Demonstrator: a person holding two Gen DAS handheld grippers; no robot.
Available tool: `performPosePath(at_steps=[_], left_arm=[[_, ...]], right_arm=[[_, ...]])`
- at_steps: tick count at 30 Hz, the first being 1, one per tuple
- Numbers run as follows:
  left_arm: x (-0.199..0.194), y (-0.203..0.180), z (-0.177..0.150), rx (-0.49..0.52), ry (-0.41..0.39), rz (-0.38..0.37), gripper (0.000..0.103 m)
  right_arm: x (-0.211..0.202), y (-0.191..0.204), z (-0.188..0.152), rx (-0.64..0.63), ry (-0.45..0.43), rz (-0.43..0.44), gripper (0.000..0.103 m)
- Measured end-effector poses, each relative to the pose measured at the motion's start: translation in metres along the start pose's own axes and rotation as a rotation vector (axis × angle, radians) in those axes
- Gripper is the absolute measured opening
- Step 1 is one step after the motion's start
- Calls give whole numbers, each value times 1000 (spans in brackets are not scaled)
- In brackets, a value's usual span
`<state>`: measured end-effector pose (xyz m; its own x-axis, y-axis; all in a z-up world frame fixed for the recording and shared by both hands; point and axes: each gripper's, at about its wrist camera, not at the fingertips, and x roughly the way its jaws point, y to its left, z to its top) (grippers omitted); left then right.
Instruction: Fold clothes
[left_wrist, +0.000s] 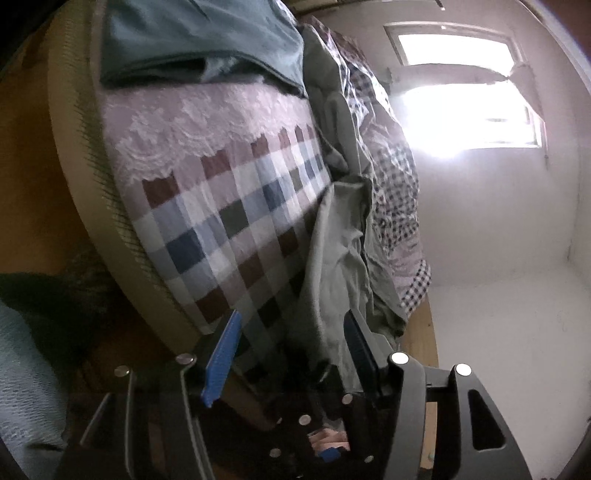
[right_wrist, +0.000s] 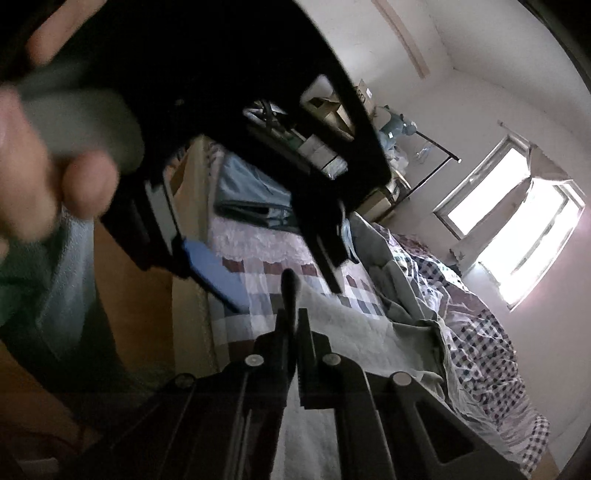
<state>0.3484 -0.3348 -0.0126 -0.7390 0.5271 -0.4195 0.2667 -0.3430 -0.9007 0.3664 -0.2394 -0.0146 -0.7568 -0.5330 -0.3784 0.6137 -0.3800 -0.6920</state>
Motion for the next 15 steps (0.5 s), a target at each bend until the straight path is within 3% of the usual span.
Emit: performPosePath(at_steps=[8,9,13,15], left_arm=[[16,-9,3,55,37,0,59],[17,-10,3,62,40,-6,57],[23,-11,5,74,62,1,31],[26,-7,3,66,72,10,25]], right_arm=[[-8,-6,3,-1,-11,58,1],[-8,-6,3,-6,-8,65,1],[-5,-4,-1,-37,5,86,1],[-4,0,-2,-63,14,86,1]])
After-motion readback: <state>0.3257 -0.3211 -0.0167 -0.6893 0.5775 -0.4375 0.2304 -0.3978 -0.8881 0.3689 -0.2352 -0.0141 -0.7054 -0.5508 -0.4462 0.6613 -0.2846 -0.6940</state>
